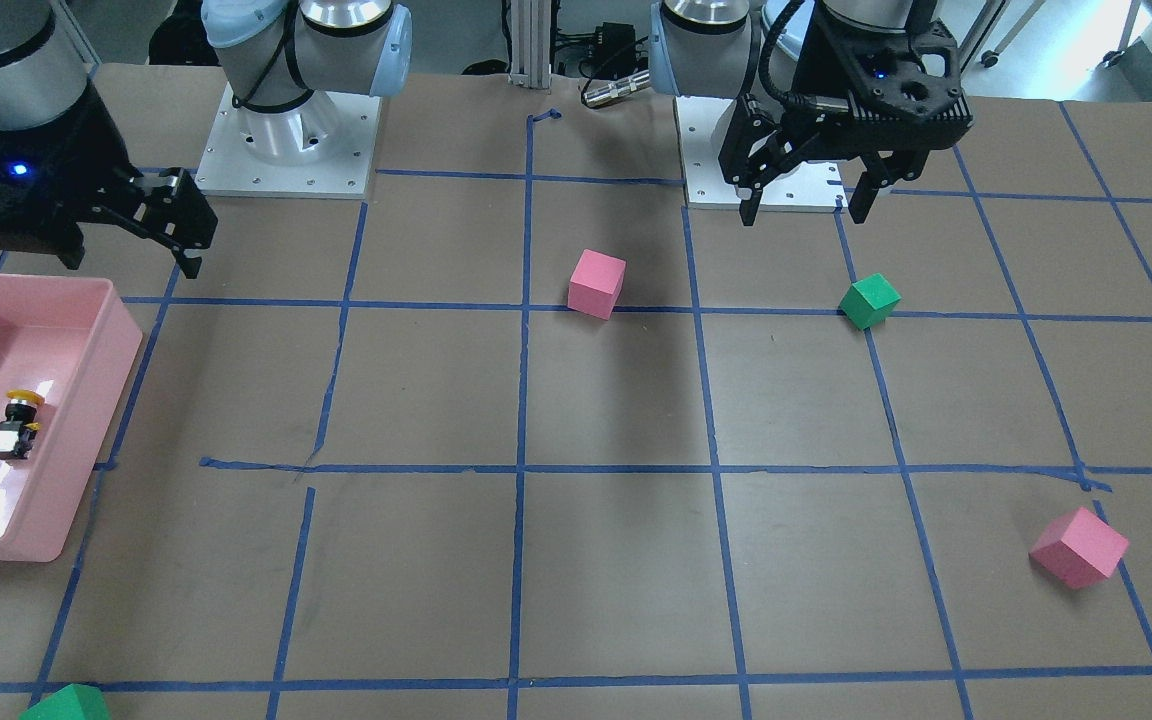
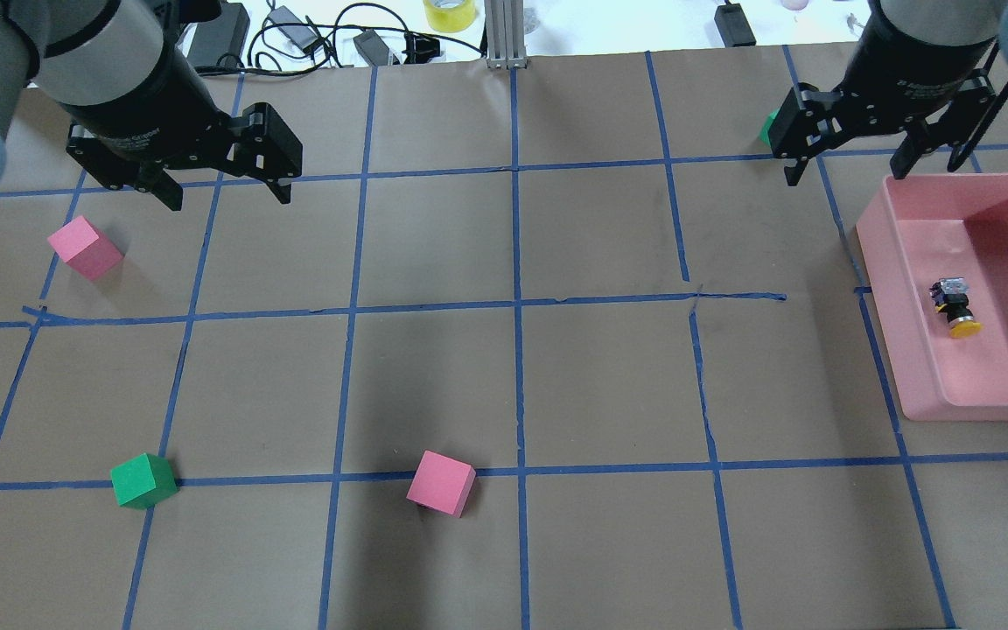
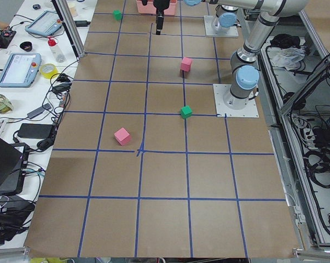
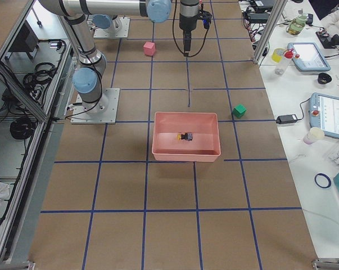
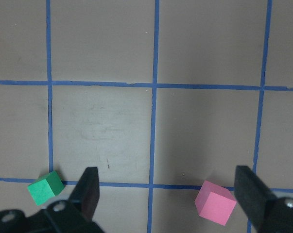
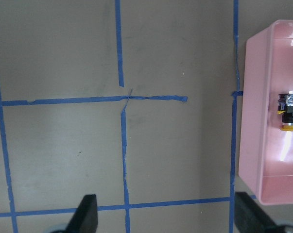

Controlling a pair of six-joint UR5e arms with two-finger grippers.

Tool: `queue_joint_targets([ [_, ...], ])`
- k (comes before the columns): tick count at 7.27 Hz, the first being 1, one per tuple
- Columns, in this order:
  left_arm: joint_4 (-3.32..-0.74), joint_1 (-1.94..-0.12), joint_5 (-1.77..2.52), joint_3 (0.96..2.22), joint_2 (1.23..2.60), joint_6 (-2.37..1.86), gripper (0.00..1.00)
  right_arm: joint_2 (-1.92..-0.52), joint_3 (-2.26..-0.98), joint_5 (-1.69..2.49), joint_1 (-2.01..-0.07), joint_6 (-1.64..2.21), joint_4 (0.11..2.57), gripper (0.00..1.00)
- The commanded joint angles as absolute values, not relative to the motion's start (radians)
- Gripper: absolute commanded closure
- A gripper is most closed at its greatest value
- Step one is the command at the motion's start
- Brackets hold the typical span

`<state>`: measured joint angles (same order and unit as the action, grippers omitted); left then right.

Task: Align button upright
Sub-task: 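Move the right gripper over the pink tray toward the yellow-capped button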

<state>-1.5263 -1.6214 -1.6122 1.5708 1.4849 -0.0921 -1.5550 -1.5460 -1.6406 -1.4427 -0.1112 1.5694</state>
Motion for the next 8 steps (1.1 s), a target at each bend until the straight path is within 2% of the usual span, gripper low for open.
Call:
queue_joint_targets([
  [1, -1.526, -1.621, -1.612, 1.571, 1.485, -0.092, 0.00, -1.504, -1.546, -1.643, -1.288, -0.352, 1.578, 0.00],
  [3, -1.526, -1.621, -1.612, 1.571, 1.483, -0.092, 0.00, -1.422, -1.564, -1.640, -1.143, -0.396, 1.682, 0.00],
  [4, -1.526, -1.621, -1.612, 1.571, 1.485, -0.092, 0.00, -1.398, -1.600, -1.644, -1.112, -0.432, 1.812, 0.00],
  [6, -1.528, -1.621, -1.612, 1.571, 1.483, -0.092, 0.00, -1.391, -1.681, -1.618, -1.051, -0.540, 1.851, 0.00],
  [8, -1.528, -1.621, -1.612, 1.571, 1.483, -0.092, 0.00, -1.345, -1.707, -1.626, -1.040, -0.577, 1.929, 0.00],
])
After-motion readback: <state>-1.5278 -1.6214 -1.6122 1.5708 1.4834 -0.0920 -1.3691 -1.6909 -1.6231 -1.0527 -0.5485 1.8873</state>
